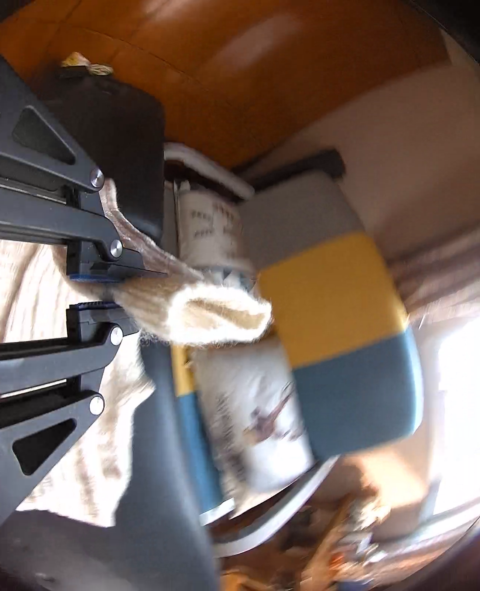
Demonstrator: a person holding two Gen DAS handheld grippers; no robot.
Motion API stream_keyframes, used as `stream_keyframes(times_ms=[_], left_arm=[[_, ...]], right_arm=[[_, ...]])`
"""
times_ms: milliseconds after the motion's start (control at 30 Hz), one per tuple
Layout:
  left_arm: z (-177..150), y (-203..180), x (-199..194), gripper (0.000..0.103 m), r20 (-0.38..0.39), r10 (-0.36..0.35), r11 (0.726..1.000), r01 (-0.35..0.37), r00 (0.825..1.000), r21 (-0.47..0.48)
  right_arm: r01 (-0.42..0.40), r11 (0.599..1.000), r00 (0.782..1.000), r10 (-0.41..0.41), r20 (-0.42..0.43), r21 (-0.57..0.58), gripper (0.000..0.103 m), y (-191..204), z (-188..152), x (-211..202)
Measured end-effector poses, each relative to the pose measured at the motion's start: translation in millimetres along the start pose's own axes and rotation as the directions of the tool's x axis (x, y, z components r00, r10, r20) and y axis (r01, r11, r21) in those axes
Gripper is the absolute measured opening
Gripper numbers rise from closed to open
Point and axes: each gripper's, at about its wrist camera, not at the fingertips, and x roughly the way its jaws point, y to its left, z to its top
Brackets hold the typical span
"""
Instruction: Fold clothes
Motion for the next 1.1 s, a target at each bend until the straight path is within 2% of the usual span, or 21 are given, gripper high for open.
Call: stream_keyframes(times_ms=[100, 167, 300, 333, 400, 567, 667, 700, 800, 867, 900, 967, 1033, 1100], left_arm=[[-1.6, -7.2, 2.6, 0.045, 0.010, 0.032, 0.998, -0.033, 0.999, 0.060], [-3.5, -8.9, 1.7, 0.033, 0.018, 0.050, 0.994, -0.051, 0.999, 0.101], [-7.2, -12.2, -0.1, 0.015, 0.036, 0.084, 0.979, -0.089, 0.996, 0.183], [-8.1, -13.0, -0.6, 0.010, 0.041, 0.092, 0.974, -0.099, 0.995, 0.203], [-10.0, -14.7, -1.5, 0.009, 0.051, 0.109, 0.963, -0.118, 0.993, 0.243], [-16.3, -10.8, -8.5, 0.008, 0.085, 0.163, 0.924, -0.182, 0.983, 0.335], [-15.2, 3.4, -8.3, 0.008, 0.074, 0.207, 0.922, -0.220, 0.975, 0.318], [-15.5, 4.7, -9.3, 0.008, 0.073, 0.208, 0.922, -0.221, 0.975, 0.318], [-17.9, -0.3, -7.9, 0.008, 0.057, 0.211, 0.919, -0.218, 0.976, 0.329], [-17.7, -0.4, -7.6, 0.008, 0.039, 0.210, 0.917, -0.210, 0.977, 0.339], [-17.5, -0.5, -7.4, 0.008, 0.030, 0.209, 0.916, -0.207, 0.977, 0.344], [-17.7, 0.8, -9.6, 0.008, 0.015, 0.212, 0.912, -0.203, 0.977, 0.358], [-17.5, -3.6, -12.2, 0.008, -0.012, 0.213, 0.908, -0.193, 0.977, 0.371], [-14.6, -6.7, -23.4, 0.008, -0.021, 0.220, 0.904, -0.196, 0.975, 0.381]], right_arm=[[0.046, 0.985, 0.995, -0.029, -0.100, 0.166, 0.006, -70.7, -47.3, 27.3], [0.053, 0.963, 0.989, -0.014, -0.147, 0.263, 0.006, -106.2, -78.8, 43.4], [-0.007, 0.911, 0.989, 0.066, -0.130, 0.413, 0.006, -143.0, -116.7, 50.4], [-0.024, 0.903, 0.990, 0.082, -0.117, 0.429, 0.006, -146.4, -118.9, 50.3], [-0.046, 0.897, 0.990, 0.100, -0.102, 0.439, 0.006, -147.7, -118.2, 49.8], [-0.098, 0.924, 0.993, 0.113, -0.021, 0.370, 0.006, -135.4, -103.6, 29.1], [-0.062, 0.915, 0.991, 0.105, -0.088, 0.400, 0.009, -140.9, -114.2, 40.6], [-0.075, 0.898, 0.988, 0.127, -0.092, 0.434, 0.010, -149.2, -121.7, 43.9], [-0.190, 0.791, 0.973, 0.230, 0.005, 0.582, 0.011, -177.1, -138.1, 38.1], [-0.218, 0.742, 0.969, 0.242, 0.050, 0.634, 0.015, -189.6, -140.0, 34.3], [-0.215, 0.738, 0.971, 0.232, 0.059, 0.640, 0.015, -193.0, -138.9, 32.2], [-0.140, 0.810, 0.986, 0.164, 0.010, 0.569, 0.014, -185.6, -128.7, 29.0], [-0.007, 0.899, 0.998, 0.032, -0.049, 0.437, 0.013, -167.8, -115.9, 25.9], [0.106, 0.939, 0.993, -0.084, -0.082, 0.326, 0.013, -156.0, -106.3, 24.1]])
